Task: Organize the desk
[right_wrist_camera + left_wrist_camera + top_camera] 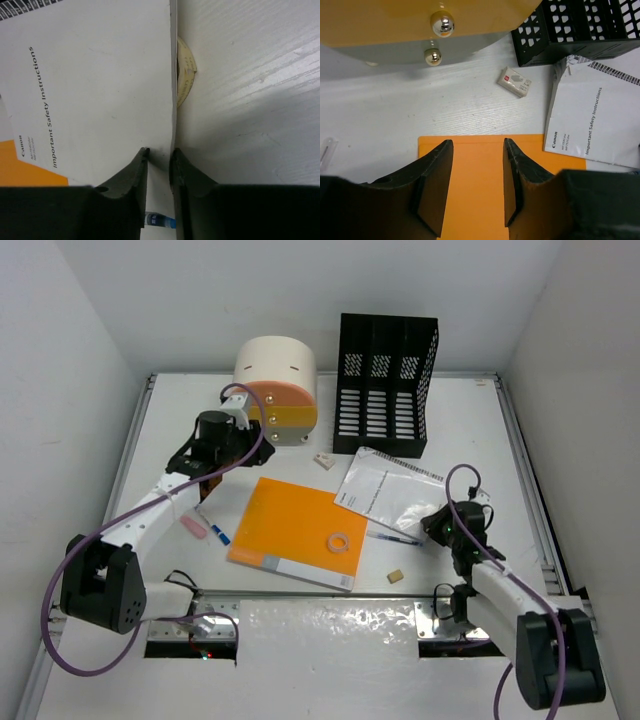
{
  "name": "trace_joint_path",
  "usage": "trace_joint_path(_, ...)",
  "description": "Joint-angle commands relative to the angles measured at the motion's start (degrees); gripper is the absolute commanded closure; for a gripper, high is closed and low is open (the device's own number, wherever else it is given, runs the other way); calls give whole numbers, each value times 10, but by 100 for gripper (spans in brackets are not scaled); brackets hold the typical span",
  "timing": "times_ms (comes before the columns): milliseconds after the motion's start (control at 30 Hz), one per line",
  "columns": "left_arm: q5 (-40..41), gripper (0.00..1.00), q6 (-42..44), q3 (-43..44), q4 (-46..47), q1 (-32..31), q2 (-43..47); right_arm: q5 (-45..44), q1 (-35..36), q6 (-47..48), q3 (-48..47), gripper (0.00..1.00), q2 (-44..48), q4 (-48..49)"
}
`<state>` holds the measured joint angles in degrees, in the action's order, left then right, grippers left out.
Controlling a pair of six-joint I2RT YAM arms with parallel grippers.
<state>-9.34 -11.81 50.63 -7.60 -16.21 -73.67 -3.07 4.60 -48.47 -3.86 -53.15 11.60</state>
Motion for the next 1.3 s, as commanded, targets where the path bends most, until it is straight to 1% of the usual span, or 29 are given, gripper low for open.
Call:
trace_joint_path(0,16,63,17,3,15,-6,4,3,-4,-15,20,80,29,-29)
trace_joint_path(33,19,63,19,3,14,-6,4,0,-5,-14,21,86,38,-36)
trace_joint_path(67,20,63,20,3,14,-7,4,-5,-4,-11,21,100,59,-53)
trace_joint_path(133,24,62,21,1,13,-8,4,-14,-5,-7,16,100,86,-85)
trace_joint_path(167,24,62,20,0,13,-9,3,-18,-5,-4,13,100,115,-96)
trace_joint_path(367,27,62,18,-4,19,-15,-2,-25,-5,36,-68,100,204,-213)
trace_joint_path(533,38,60,15,-2,23,-17,-2,-26,-4,68,-168,100,220,-310)
trace_joint_path(633,43,60,15,-1,25,-17,-3,-25,-4,85,-220,100,228,-340)
trace_joint_path(800,53,60,16,1,27,-17,-6,-9,-5,106,-330,100,214,-378)
trace_joint_path(1033,60,60,14,-2,28,-17,-6,29,-5,143,-482,100,147,-412)
trace_joint_path(1067,62,60,14,-3,28,-17,-6,45,-5,151,-513,100,130,-413)
trace_joint_path(1267,68,60,8,-11,29,-17,-6,73,-5,185,-625,100,72,-409)
